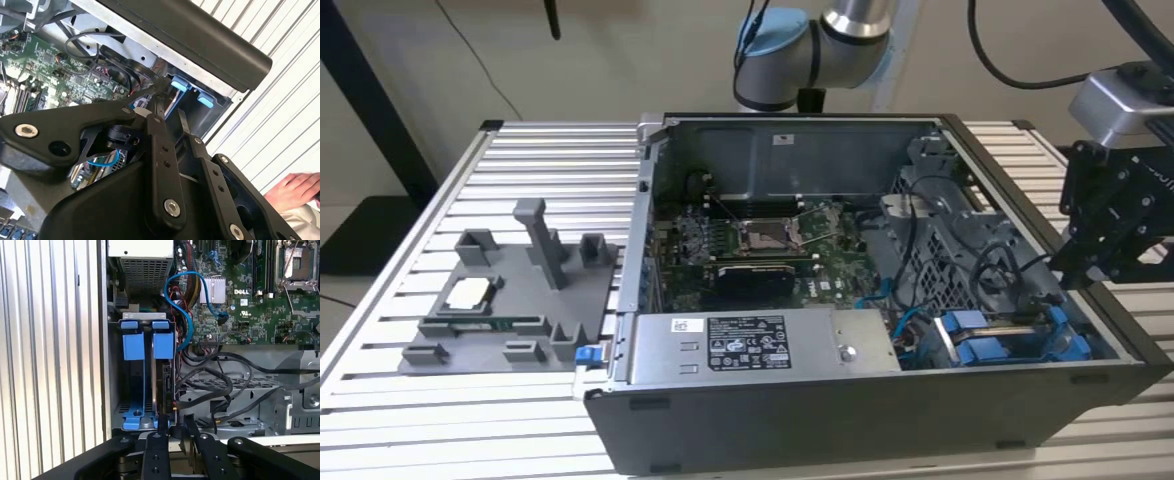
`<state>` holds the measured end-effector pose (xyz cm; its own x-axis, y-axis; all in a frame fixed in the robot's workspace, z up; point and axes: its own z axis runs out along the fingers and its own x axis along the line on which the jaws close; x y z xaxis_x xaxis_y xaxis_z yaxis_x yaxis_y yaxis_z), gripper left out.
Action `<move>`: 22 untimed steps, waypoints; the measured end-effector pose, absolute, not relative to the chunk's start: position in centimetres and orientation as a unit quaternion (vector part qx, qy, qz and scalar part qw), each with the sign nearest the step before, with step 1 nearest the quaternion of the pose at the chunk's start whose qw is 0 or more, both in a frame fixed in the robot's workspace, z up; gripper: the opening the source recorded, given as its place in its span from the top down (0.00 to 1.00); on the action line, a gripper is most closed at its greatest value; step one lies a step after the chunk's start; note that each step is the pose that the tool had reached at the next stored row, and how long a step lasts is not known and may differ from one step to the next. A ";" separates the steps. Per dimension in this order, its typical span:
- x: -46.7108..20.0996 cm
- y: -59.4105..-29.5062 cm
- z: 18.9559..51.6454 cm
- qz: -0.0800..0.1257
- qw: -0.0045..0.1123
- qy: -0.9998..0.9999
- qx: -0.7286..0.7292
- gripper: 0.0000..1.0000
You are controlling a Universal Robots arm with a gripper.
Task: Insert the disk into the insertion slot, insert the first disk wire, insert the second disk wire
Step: 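Insert the second disk wire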
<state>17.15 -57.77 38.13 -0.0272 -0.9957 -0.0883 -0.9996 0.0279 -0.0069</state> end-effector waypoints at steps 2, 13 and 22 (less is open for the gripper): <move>17.2 -57.8 38.1 0.028 0.034 0.716 -0.697 0.73; 17.7 -57.8 38.1 0.028 0.034 0.716 -0.697 0.73; 18.0 -57.4 38.3 0.030 0.033 0.716 -0.697 0.73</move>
